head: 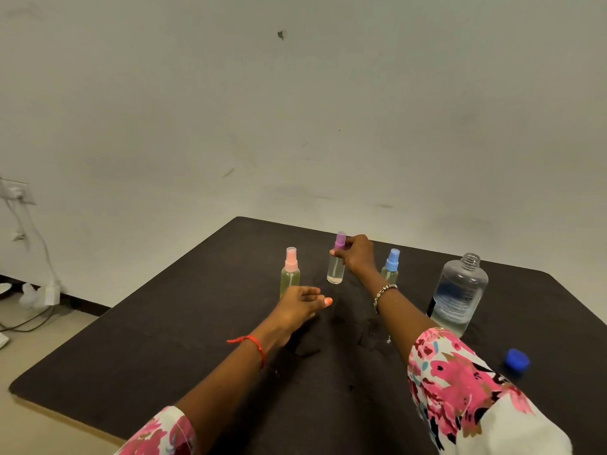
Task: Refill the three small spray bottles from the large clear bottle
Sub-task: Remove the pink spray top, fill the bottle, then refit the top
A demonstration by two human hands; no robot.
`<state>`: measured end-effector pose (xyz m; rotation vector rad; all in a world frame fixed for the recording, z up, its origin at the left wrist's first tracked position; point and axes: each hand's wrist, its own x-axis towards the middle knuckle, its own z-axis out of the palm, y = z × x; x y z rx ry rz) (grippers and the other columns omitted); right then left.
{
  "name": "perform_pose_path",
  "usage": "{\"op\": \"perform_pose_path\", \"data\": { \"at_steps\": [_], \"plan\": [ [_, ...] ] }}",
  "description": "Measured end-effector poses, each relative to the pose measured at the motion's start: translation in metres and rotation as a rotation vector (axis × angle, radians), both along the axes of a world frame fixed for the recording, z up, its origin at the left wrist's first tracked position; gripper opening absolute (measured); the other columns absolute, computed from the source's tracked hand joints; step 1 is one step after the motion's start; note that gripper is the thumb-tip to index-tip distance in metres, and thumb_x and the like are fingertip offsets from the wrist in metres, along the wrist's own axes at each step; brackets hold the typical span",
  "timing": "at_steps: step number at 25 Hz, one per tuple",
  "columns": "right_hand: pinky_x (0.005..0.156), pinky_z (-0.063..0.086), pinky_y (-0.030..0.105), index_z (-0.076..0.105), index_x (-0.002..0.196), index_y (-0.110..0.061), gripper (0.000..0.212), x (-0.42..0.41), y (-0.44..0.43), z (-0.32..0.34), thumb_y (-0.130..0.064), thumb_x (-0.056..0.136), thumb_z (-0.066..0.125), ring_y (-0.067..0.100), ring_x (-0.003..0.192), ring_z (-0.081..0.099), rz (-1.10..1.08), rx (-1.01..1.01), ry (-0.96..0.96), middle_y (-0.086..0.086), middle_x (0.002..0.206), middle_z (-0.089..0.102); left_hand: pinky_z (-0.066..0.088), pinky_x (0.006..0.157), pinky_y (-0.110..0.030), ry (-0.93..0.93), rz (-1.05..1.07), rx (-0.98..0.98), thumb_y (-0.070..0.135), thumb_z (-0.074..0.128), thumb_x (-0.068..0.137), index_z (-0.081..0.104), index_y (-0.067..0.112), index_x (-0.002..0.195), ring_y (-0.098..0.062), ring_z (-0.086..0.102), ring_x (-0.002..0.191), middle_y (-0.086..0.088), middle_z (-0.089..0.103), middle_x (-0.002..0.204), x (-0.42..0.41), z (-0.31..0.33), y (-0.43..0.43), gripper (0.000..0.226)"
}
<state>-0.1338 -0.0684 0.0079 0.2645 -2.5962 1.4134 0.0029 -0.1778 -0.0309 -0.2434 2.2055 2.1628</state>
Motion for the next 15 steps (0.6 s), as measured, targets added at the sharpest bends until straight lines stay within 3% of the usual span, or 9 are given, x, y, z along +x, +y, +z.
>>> {"op": "perform_pose_path", "data": {
  "at_steps": [1,4,6,7,10,12,15],
  "plan": [
    [0.065,0.042,0.022,0.058,0.096,0.007,0.037,0.001,0.001,0.001,-0.017,0.073,0.075,0.026,0.091,0.054,-0.011,0.029,0.01,0.02,0.101,0.059,0.049,0.082,-0.022,0.004,0.005,0.0,0.011,0.065,0.083,0.051,0.002,0.121,-0.015,0.06,0.096,-0.008,0.061,0.108,0.001,0.0,-0.001,0.042],
    [0.08,0.037,0.021,0.048,0.111,-0.001,0.045,0.019,-0.003,0.01,-0.021,0.078,0.071,0.017,0.102,0.038,-0.054,0.0,0.206,0.009,0.112,0.041,0.054,0.061,-0.019,0.005,0.004,-0.056,0.01,0.065,0.083,0.062,0.002,0.097,-0.009,0.061,0.066,-0.006,0.062,0.082,0.007,0.006,-0.009,0.016],
    [0.074,0.038,0.014,0.051,0.109,-0.003,0.035,0.038,-0.01,0.021,-0.017,0.081,0.066,0.013,0.097,0.042,0.017,-0.109,0.32,0.006,0.109,0.045,0.051,0.05,-0.017,-0.002,-0.001,-0.122,0.011,0.065,0.082,0.064,0.003,0.08,-0.005,0.057,0.05,-0.006,0.06,0.07,0.01,0.009,-0.017,0.008],
    [0.066,0.038,0.011,0.054,0.108,-0.004,0.031,0.046,-0.014,0.026,-0.016,0.082,0.066,0.012,0.09,0.046,0.132,-0.16,0.282,0.006,0.104,0.049,0.049,0.047,-0.017,-0.006,0.008,-0.145,0.011,0.067,0.081,0.064,0.003,0.075,-0.004,0.056,0.045,-0.006,0.059,0.066,0.013,0.01,-0.021,0.011],
    [0.057,0.041,0.009,0.056,0.111,-0.008,0.037,0.066,-0.032,0.027,-0.021,0.079,0.069,0.01,0.081,0.051,0.502,-0.067,0.0,0.006,0.1,0.056,0.045,0.043,-0.018,-0.041,0.096,-0.197,0.013,0.073,0.076,0.061,0.003,0.065,-0.007,0.051,0.04,-0.007,0.057,0.058,0.016,0.006,-0.03,0.019],
    [0.067,0.047,0.02,0.059,0.108,-0.006,0.04,0.07,-0.042,0.017,-0.024,0.076,0.072,0.015,0.087,0.055,0.512,0.167,0.02,0.01,0.104,0.059,0.043,0.044,-0.02,-0.068,0.184,-0.23,0.015,0.076,0.072,0.06,0.004,0.063,-0.011,0.049,0.043,-0.007,0.055,0.056,0.016,0.004,-0.034,0.022],
    [0.076,0.052,0.035,0.065,0.095,0.004,0.03,0.074,-0.045,0.012,-0.016,0.074,0.073,0.026,0.088,0.063,0.417,0.206,0.105,0.019,0.098,0.067,0.043,0.051,-0.022,-0.019,0.323,-0.295,0.015,0.079,0.068,0.063,0.003,0.074,-0.014,0.052,0.06,-0.008,0.06,0.074,0.016,0.006,-0.036,0.02]
  ]
}}
